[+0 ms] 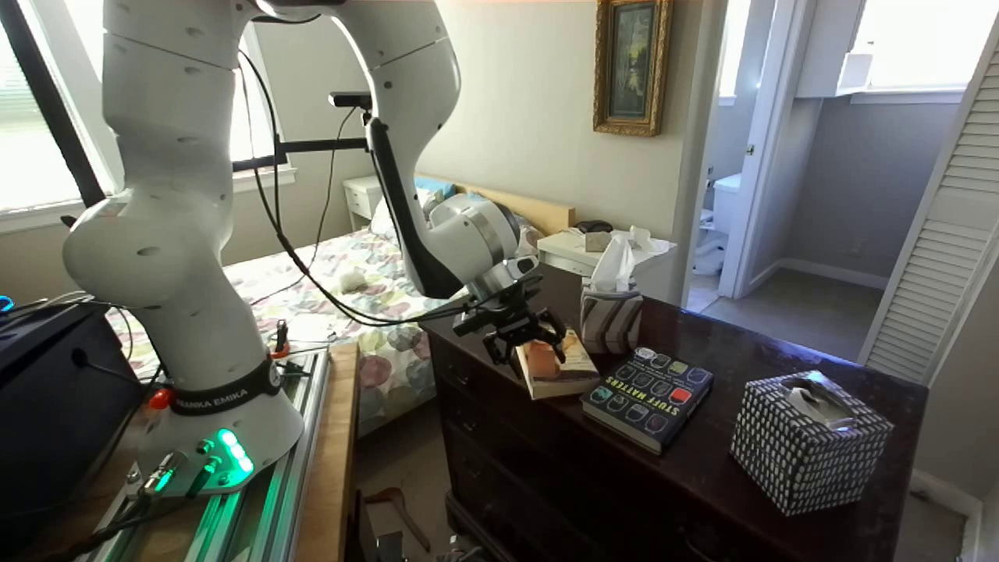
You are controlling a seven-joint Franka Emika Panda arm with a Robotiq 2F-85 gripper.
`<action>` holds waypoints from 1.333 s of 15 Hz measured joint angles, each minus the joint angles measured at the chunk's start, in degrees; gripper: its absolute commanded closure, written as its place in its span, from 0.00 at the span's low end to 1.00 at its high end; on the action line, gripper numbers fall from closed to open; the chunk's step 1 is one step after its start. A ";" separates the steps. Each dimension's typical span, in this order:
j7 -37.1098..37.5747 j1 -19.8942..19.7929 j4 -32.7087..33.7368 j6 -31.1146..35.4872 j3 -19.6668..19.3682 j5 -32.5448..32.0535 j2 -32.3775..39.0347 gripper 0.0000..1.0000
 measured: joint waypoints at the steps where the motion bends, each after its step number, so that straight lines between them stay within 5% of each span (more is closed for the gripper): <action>1: 1.30 -0.11 0.34 1.58 0.01 -0.45 0.11 0.00; 2: 2.25 -0.28 0.65 3.26 0.01 -0.52 0.12 0.00; 3: 3.06 -0.46 0.90 4.70 0.01 -0.52 0.12 0.25; 14: 16.43 -2.05 2.69 10.05 0.01 -1.97 0.26 0.98; 20: 16.83 -3.58 2.71 13.74 -0.02 -1.87 1.76 1.00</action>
